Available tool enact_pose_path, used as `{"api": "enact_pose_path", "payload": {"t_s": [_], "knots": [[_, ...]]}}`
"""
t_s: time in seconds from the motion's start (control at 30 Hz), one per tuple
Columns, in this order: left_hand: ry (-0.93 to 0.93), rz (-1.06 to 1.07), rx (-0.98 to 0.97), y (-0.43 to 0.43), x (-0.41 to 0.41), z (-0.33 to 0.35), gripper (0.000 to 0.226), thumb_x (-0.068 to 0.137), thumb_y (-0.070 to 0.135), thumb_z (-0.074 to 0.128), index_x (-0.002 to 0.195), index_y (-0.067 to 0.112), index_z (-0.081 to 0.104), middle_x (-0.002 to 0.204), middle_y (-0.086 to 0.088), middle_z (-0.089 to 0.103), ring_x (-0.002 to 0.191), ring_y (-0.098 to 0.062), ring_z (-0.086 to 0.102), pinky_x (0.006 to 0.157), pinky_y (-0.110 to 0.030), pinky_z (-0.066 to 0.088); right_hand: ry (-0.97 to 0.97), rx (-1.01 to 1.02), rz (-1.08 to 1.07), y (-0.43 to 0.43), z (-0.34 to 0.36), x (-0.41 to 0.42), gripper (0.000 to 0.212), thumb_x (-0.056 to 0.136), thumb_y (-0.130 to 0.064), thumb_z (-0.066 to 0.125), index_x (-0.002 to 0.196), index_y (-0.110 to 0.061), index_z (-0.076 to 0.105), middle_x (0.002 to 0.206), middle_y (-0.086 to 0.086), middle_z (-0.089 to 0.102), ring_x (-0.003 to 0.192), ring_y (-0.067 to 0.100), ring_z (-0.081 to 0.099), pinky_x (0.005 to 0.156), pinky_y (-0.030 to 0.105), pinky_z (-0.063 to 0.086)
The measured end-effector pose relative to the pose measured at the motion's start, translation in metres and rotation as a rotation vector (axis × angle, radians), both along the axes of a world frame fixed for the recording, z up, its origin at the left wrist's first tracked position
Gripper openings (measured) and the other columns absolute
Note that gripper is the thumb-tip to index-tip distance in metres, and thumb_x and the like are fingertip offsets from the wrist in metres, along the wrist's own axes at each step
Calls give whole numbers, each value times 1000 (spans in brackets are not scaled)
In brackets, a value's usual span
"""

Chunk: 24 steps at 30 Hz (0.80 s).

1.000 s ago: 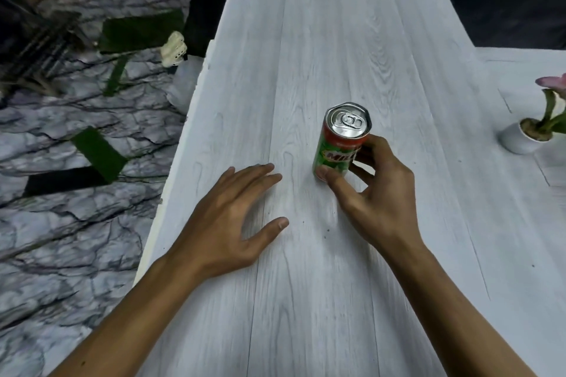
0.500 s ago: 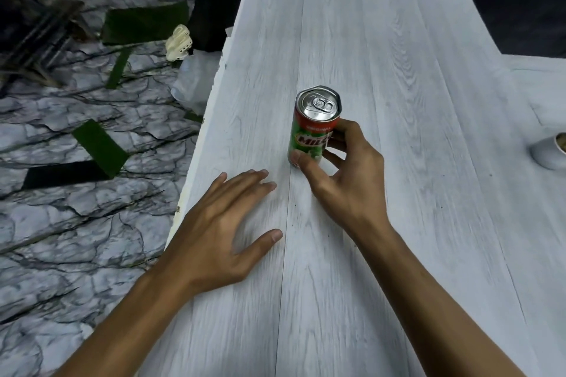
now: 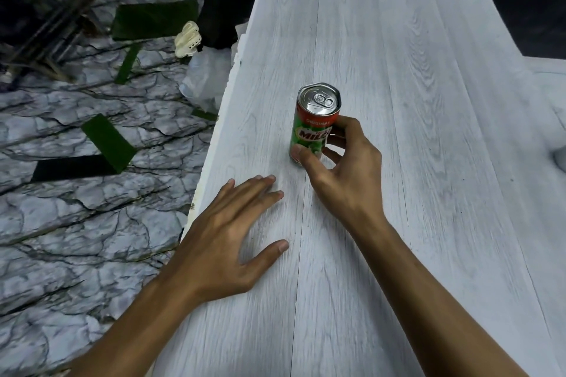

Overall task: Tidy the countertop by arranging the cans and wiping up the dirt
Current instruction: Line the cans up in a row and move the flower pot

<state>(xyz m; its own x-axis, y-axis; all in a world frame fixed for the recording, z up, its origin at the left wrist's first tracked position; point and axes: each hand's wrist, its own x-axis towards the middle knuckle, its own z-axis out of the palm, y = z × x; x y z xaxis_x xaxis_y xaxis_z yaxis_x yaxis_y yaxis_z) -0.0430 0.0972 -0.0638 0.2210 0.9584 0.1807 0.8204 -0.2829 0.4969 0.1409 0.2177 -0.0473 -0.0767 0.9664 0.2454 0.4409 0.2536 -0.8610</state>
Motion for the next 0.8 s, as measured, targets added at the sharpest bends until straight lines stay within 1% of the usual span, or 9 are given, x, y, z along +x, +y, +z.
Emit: {"api": "enact_pose_path", "payload": {"t_s": [0.1, 0.27, 0.37, 0.5, 0.63, 0.7, 0.8], "knots": [[-2, -2, -1, 0, 0, -1, 67, 97, 58, 59, 151, 21, 48, 164, 9, 35, 154, -8, 27, 126, -45, 24, -9, 1, -3, 0, -1, 1, 57, 84, -40, 81, 131, -21, 55, 111, -20, 59, 100, -20, 56, 81, 0, 45], [18, -13, -23, 1, -1, -6, 68, 95, 58, 62, 150, 21, 50, 165, 9, 34, 154, -7, 25, 127, -44, 21, -23, 3, 5, -1, 0, 1, 58, 84, -40, 81, 132, -22, 54, 114, -18, 61, 105, -6, 61, 86, 10, 52], [24, -22, -25, 1, -2, -9, 68, 95, 58, 63, 150, 21, 50, 165, 8, 34, 155, -8, 24, 127, -43, 20, -33, 10, 6, -1, 0, 1, 58, 84, -40, 81, 132, -21, 54, 115, -17, 60, 105, -7, 60, 86, 9, 51], [33, -27, -20, 2, -4, -11, 68, 94, 59, 63, 149, 21, 51, 165, 7, 33, 155, -9, 24, 127, -43, 20, -42, 14, 7, -2, 0, 1, 59, 85, -39, 81, 133, -19, 53, 117, -15, 61, 107, -3, 61, 87, 10, 52], [32, -29, -16, 2, -3, -12, 67, 94, 59, 63, 147, 20, 53, 165, 7, 33, 155, -9, 24, 127, -42, 20, -50, 6, -1, -3, 0, 1, 61, 85, -40, 81, 135, -18, 53, 123, -8, 65, 110, 0, 61, 89, 13, 54], [30, -28, -13, 2, -3, -12, 66, 94, 59, 63, 147, 20, 54, 165, 8, 33, 155, -9, 24, 127, -42, 20, -59, 1, -3, -4, 1, 1, 62, 85, -40, 81, 136, -18, 53, 125, -7, 65, 111, 1, 61, 91, 17, 55], [33, -31, -18, 1, -3, -11, 66, 94, 60, 62, 147, 21, 53, 165, 8, 33, 155, -9, 24, 127, -43, 20, -80, -13, 4, -5, 3, 3, 67, 85, -45, 80, 139, -18, 51, 131, -7, 62, 118, 3, 59, 96, 25, 55]]}}
